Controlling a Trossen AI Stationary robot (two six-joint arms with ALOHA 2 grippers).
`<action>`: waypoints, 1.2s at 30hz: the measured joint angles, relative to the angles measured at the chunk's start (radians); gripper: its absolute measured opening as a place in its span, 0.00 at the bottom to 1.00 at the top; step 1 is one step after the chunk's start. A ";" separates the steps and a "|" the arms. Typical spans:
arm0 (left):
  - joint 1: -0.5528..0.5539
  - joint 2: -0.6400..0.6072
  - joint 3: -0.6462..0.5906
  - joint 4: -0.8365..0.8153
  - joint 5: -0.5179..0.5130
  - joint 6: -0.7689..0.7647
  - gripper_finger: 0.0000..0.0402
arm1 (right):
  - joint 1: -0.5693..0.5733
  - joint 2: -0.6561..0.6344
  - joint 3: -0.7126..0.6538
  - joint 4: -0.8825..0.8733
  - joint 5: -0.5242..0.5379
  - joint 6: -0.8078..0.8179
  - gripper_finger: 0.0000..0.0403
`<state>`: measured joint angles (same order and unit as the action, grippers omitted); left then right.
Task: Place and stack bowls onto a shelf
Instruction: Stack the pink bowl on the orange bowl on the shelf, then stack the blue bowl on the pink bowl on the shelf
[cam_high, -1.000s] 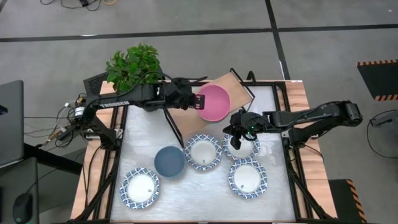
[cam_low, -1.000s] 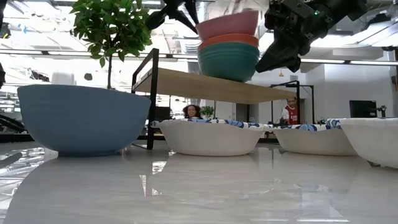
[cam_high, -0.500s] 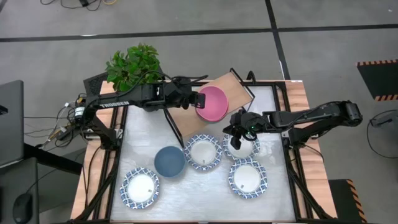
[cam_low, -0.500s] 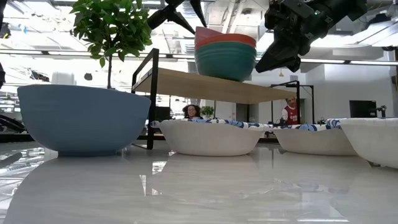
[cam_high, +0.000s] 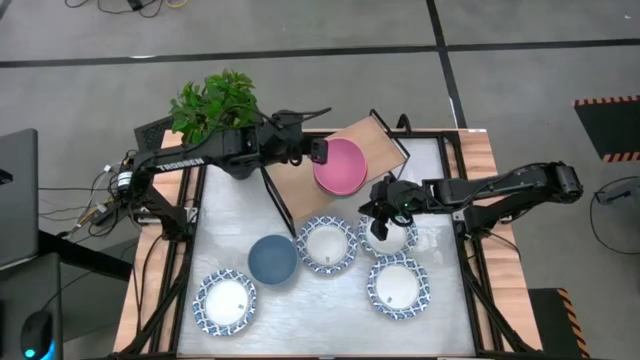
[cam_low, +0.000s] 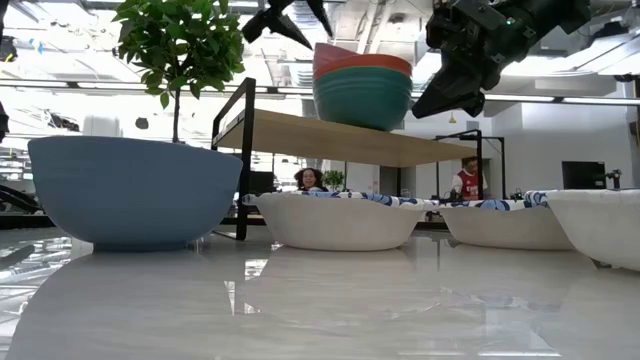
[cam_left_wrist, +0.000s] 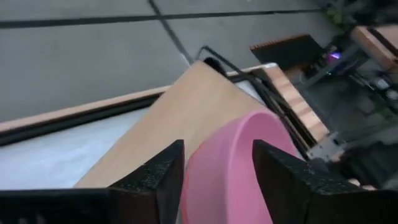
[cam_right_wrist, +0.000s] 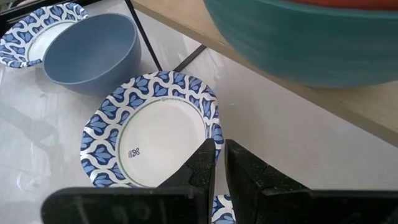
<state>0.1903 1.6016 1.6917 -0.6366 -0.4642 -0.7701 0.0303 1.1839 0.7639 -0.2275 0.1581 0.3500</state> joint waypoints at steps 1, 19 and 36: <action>0.001 0.000 0.000 0.024 0.037 0.024 0.42 | 0.000 0.000 0.000 0.001 0.000 0.000 0.16; 0.020 0.003 -0.096 0.049 0.112 0.058 0.01 | -0.006 0.000 0.000 0.003 0.004 0.000 0.16; 0.025 -0.001 -0.102 0.059 0.261 0.074 0.00 | -0.006 0.000 0.000 0.003 0.004 -0.001 0.16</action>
<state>0.2154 1.6001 1.5892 -0.5773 -0.2035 -0.6957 0.0238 1.1839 0.7639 -0.2249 0.1619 0.3492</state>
